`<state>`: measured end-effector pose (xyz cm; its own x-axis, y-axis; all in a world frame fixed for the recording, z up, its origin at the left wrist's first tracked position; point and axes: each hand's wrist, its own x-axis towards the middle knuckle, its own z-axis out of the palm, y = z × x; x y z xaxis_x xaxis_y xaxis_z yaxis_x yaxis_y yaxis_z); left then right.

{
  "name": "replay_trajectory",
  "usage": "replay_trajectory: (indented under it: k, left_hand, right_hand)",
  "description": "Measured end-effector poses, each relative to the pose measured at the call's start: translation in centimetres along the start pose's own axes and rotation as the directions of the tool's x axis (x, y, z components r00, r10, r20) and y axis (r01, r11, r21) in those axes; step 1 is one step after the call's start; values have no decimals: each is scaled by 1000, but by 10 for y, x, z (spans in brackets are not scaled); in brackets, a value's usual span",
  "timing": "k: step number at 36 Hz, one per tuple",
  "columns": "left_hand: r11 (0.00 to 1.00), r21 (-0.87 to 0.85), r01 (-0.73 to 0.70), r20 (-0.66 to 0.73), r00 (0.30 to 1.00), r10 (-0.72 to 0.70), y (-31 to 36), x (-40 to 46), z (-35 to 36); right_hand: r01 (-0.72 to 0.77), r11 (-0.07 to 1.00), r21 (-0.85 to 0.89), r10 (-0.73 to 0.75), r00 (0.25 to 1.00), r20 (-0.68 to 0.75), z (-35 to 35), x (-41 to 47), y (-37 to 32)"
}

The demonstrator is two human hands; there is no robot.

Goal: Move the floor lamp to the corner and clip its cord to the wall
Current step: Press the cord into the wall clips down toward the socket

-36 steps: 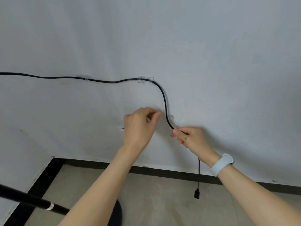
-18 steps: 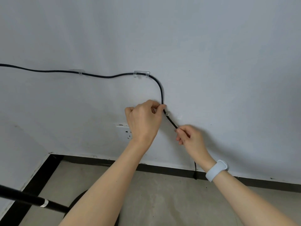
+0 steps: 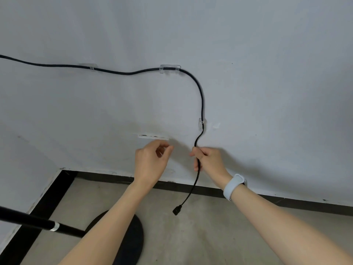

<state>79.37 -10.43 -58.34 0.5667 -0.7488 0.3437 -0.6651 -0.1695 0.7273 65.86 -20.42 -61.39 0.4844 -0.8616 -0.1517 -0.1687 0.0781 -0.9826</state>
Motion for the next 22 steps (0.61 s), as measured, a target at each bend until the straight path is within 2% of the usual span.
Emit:
replay_trajectory:
  k: [2, 5, 8, 11, 13, 15, 17, 19, 21, 22]
  left_hand:
    - [1000, -6, -5, 10, 1000, 6, -3, 0, 2]
    - [999, -31, -19, 21, 1000, 20, 2, 3, 9]
    - [994, -108, 6, 20, 1000, -4, 10, 8, 19]
    - [986, -165, 39, 32, 999, -34, 9, 9, 27]
    - [983, -166, 81, 78, 995, -68, 0, 3, 29]
    - [975, -160, 151, 200, 973, -118, -13, -5, 30]
    - [974, -97, 205, 429, 892, -145, -27, -14, 30]
    - [976, -24, 217, 641, 753, -152, -39, -25, 31]
    - [975, -20, 222, 754, 644, -131, -44, -35, 34]
    - [976, -34, 216, 780, 616, -109, -44, -39, 36]
  right_hand:
    - [36, 999, -23, -37, 999, -20, 0, 0, -2]
    - [-2, 999, -32, 1, 1000, -14, -1, 1, -4]
    - [-35, 992, -117, 45, 996, 81, -2, 0, -7]
    - [-60, 990, -129, 79, 986, 149, -3, 0, -8]
    - [-33, 992, -119, 52, 986, 160, -5, -1, -7]
    - [13, 991, -137, 7, 989, 146, -6, -2, -5]
    - [59, 981, -185, -33, 989, 142, -7, -3, -5]
    - [106, 967, -231, -69, 984, 165, -5, -4, -8]
    - [133, 962, -237, -90, 979, 185, -2, -4, -9]
    - [141, 964, -226, -99, 977, 188, 1, -4, -10]
